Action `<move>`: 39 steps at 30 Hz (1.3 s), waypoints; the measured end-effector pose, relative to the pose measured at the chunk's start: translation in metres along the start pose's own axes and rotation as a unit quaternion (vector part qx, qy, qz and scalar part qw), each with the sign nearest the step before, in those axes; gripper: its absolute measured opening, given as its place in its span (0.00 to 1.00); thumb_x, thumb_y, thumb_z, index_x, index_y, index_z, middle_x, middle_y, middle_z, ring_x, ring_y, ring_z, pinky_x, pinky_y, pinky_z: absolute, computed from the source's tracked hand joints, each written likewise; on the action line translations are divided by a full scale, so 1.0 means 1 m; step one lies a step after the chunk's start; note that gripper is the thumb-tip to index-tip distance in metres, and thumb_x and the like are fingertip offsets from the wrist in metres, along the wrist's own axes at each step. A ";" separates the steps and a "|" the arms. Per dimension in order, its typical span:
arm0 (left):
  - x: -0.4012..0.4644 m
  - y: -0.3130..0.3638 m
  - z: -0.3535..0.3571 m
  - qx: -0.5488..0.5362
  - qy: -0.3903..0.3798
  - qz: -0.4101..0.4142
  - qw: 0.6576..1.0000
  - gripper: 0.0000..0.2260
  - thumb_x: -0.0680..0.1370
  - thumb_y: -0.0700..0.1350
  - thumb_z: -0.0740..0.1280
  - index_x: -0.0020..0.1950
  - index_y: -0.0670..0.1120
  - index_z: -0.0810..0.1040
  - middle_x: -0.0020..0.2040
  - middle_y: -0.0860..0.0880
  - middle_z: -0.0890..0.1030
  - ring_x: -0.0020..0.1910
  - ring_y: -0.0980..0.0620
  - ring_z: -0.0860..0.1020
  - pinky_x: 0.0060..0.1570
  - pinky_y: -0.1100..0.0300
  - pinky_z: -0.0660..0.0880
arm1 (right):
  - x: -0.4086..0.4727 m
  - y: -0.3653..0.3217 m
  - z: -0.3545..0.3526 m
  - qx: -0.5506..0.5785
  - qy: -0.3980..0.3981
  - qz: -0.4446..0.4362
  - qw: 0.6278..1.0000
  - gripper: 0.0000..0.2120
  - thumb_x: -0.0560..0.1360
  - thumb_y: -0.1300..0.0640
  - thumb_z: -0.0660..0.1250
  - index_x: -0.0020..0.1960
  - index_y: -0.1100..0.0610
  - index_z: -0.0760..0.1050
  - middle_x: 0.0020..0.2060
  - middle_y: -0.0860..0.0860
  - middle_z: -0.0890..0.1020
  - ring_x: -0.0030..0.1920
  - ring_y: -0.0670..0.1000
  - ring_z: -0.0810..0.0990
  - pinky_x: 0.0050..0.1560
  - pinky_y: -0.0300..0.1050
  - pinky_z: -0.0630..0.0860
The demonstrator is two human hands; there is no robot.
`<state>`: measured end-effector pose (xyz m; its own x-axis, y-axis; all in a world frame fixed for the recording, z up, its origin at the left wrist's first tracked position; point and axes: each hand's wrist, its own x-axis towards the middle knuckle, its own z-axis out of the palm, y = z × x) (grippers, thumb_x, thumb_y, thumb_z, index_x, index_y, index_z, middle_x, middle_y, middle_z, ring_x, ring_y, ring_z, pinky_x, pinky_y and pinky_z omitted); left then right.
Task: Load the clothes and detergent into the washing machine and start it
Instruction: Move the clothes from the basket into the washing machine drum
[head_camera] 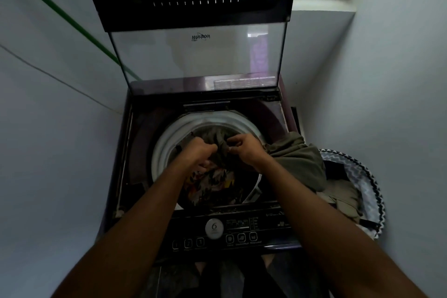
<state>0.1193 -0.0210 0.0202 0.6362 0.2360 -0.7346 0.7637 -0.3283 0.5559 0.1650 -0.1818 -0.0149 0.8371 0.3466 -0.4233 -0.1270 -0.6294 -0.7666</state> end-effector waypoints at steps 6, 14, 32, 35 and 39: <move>0.010 0.008 0.022 0.105 -0.001 0.077 0.991 0.25 0.80 0.51 0.67 0.75 0.46 0.67 0.67 0.46 0.75 0.57 0.47 0.78 0.48 0.55 0.78 | 0.004 0.016 -0.018 -0.041 0.032 0.026 0.998 0.17 0.74 0.60 0.73 0.62 0.59 0.79 0.56 0.55 0.81 0.55 0.53 0.81 0.53 0.43 0.77; 0.002 0.047 0.088 0.102 -0.086 0.252 0.959 0.14 0.78 0.42 0.67 0.63 0.52 0.79 0.52 0.50 0.83 0.47 0.52 0.81 0.40 0.62 0.76 | -0.018 0.046 -0.082 -0.087 0.218 -0.021 0.972 0.14 0.68 0.66 0.73 0.52 0.57 0.83 0.52 0.56 0.79 0.54 0.56 0.79 0.54 0.42 0.76; 0.002 0.076 0.172 0.214 -0.053 0.375 0.900 0.36 0.69 0.44 0.77 0.74 0.57 0.67 0.66 0.47 0.62 0.67 0.45 0.67 0.66 0.50 0.73 | -0.065 0.132 -0.115 0.330 0.057 0.213 0.918 0.49 0.56 0.29 0.78 0.69 0.53 0.73 0.59 0.56 0.83 0.56 0.58 0.83 0.59 0.62 0.79; 0.003 0.076 0.170 0.217 -0.060 0.365 0.903 0.36 0.69 0.45 0.78 0.75 0.55 0.67 0.66 0.48 0.62 0.67 0.46 0.67 0.67 0.52 0.72 | -0.070 0.127 -0.117 0.324 0.060 0.188 0.925 0.31 0.62 0.34 0.77 0.56 0.53 0.81 0.48 0.55 0.87 0.49 0.56 0.86 0.56 0.60 0.81; 0.001 0.076 0.169 0.218 -0.064 0.365 0.903 0.38 0.70 0.44 0.77 0.76 0.54 0.65 0.65 0.47 0.63 0.66 0.47 0.68 0.66 0.54 0.72 | -0.068 0.116 -0.127 0.256 0.128 0.162 0.944 0.24 0.65 0.42 0.79 0.54 0.57 0.80 0.46 0.54 0.86 0.47 0.55 0.85 0.53 0.57 0.82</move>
<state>0.1592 -0.2000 -0.0044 0.9132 -0.2877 -0.2886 0.0123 -0.6885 0.7251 0.1610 -0.3666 -0.0132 0.8031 -0.0275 -0.5952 -0.5843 -0.2324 -0.7776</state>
